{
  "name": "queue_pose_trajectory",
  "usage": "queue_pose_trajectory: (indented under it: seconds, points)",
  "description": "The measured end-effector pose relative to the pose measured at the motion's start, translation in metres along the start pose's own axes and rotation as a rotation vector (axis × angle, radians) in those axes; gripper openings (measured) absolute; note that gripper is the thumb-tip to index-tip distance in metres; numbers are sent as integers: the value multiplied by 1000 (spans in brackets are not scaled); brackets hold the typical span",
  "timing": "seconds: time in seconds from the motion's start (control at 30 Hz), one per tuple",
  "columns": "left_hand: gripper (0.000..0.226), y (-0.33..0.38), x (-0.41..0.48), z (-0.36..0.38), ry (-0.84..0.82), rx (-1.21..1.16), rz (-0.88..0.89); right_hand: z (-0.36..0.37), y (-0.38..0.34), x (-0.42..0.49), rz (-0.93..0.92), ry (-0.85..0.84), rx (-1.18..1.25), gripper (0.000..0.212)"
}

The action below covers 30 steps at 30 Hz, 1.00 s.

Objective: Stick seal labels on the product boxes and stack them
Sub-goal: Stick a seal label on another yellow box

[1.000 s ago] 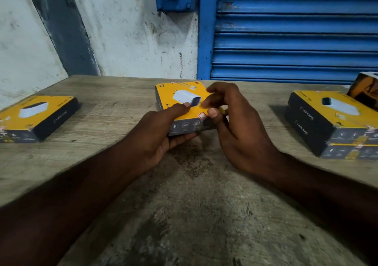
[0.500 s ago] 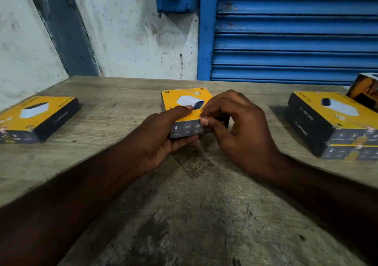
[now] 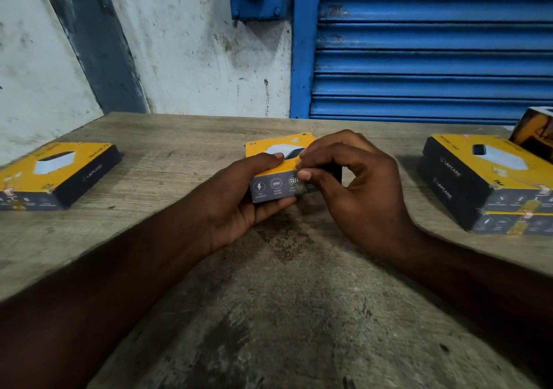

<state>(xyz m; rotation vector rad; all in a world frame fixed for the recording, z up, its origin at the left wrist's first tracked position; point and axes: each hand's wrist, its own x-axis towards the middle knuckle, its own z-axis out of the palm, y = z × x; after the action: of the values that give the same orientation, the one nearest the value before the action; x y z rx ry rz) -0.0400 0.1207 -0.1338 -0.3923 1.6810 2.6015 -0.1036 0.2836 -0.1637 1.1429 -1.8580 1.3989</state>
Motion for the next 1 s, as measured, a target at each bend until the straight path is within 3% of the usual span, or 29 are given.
queue_pose_trajectory:
  seconds: [0.23,0.67,0.87,1.0]
  points:
    - [19,2,5,-4,64,-49,11,1,-13,3,9,52,102,12]
    - [14,-3,6,-2,54,5,46,2,-12,3,-5,-27,-113,8]
    - [23,-3,7,-3,41,4,48,1,-14,2,79,-85,-53,37]
    - [19,-2,7,-3,55,1,43,2,-17,2,71,-97,-73,15]
